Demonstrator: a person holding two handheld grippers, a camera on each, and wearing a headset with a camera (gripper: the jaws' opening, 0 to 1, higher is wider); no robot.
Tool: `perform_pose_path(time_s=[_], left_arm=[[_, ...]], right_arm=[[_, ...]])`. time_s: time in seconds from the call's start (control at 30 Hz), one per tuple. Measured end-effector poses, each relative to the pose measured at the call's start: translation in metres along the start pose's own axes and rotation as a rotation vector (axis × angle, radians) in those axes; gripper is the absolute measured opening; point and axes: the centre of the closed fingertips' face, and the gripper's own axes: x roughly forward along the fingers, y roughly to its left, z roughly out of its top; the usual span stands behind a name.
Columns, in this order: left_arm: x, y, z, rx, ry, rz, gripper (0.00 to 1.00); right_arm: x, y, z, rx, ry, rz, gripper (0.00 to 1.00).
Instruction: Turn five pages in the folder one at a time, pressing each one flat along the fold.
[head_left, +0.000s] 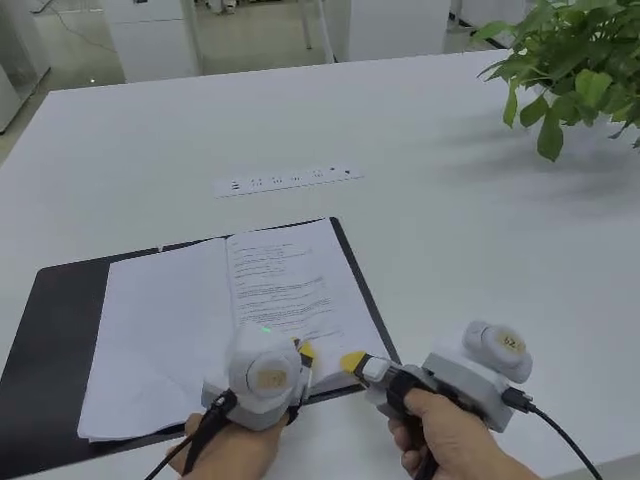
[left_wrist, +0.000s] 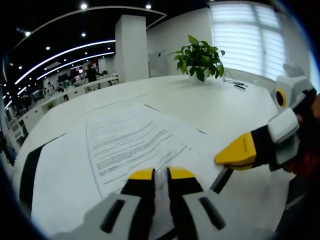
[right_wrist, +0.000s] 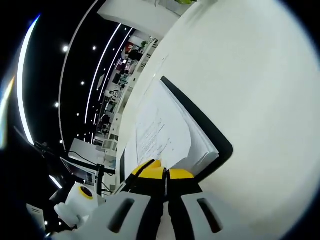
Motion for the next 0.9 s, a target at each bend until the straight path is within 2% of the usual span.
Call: perform_pose_path(time_s=[0.17, 0.23, 0.37, 0.43, 0.57, 0.7, 0.9], left_arm=[[-0.017, 0.01, 0.0, 0.043, -0.002, 0.003, 0.14], [-0.026, 0.015, 0.003, 0.048, -0.016, 0.0, 0.18], [-0.04, 0.028, 0.004, 0.042, -0.019, 0.004, 0.23], [-0.051, 0.035, 0.005, 0.044, -0.03, 0.009, 0.22], [-0.071, 0.053, 0.003, 0.042, -0.035, 0.024, 0.24], [-0.089, 0.069, 0.001, 0.038, -0.034, 0.042, 0.23], [-0.12, 0.094, -0.004, 0.024, -0.027, 0.067, 0.24]], right_arm=[[-0.002, 0.006, 0.002, -0.019, -0.026, 0.005, 0.0], [-0.003, 0.009, 0.002, -0.031, -0.036, 0.008, 0.0], [-0.006, 0.017, 0.003, -0.041, -0.053, 0.016, 0.0], [-0.008, 0.023, 0.004, -0.04, -0.066, 0.027, 0.0], [-0.011, 0.04, 0.005, -0.105, -0.088, 0.046, 0.0], [-0.013, 0.054, 0.003, -0.131, -0.104, 0.057, 0.0], [-0.018, 0.078, 0.002, -0.282, -0.143, 0.071, 0.0]])
